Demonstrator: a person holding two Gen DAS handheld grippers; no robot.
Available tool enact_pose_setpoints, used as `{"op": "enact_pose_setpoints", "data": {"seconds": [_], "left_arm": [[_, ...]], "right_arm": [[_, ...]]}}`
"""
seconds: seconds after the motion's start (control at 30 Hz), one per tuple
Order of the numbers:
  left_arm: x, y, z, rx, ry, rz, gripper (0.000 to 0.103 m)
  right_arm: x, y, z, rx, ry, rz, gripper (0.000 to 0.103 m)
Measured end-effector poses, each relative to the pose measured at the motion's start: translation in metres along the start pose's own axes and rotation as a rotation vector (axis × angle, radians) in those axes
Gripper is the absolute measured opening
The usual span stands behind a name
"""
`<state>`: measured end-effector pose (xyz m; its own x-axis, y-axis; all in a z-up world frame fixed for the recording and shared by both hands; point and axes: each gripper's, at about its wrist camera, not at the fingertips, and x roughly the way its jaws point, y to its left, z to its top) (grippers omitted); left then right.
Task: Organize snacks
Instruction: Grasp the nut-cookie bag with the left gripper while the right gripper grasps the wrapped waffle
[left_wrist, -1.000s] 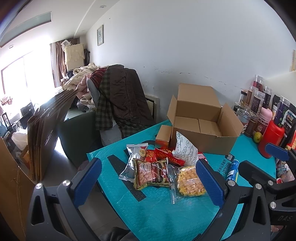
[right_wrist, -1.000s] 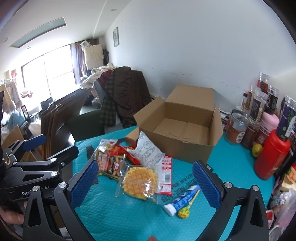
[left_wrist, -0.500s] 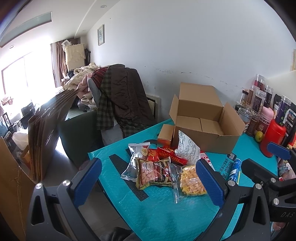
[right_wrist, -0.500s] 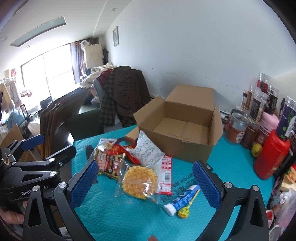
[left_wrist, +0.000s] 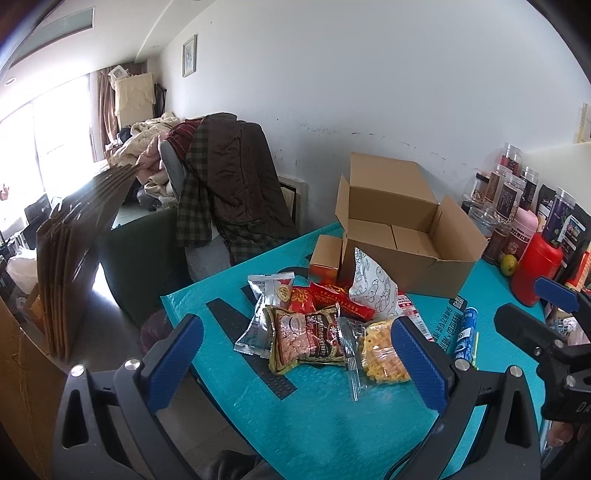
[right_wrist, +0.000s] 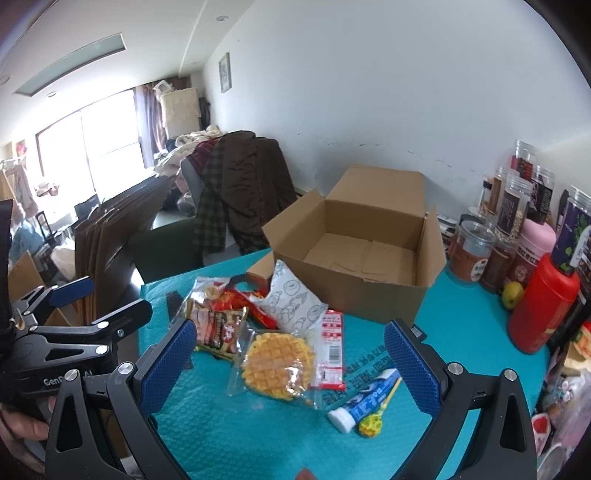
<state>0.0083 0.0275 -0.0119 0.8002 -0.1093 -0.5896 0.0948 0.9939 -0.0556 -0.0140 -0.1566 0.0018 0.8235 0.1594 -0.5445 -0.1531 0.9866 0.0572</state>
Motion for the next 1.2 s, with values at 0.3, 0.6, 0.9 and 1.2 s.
{"op": "enact_pose_setpoints", "data": {"seconds": [0.3, 0.6, 0.9, 1.2], "left_arm": [[0.024, 0.022, -0.013, -0.01, 0.054, -0.007, 0.103], [0.057, 0.025, -0.034, 0.018, 0.143, -0.064, 0.103], [0.081, 0.015, -0.04, 0.046, 0.19, -0.119, 0.103], [0.102, 0.012, -0.04, 0.07, 0.207, -0.113, 0.103]], "right_arm": [[0.009, 0.008, -0.015, 0.017, 0.019, -0.031, 0.103], [0.026, 0.012, -0.038, 0.059, 0.06, -0.077, 0.103], [0.049, -0.004, -0.061, 0.16, 0.107, -0.072, 0.103], [0.079, -0.006, -0.062, 0.132, 0.147, -0.038, 0.103]]}}
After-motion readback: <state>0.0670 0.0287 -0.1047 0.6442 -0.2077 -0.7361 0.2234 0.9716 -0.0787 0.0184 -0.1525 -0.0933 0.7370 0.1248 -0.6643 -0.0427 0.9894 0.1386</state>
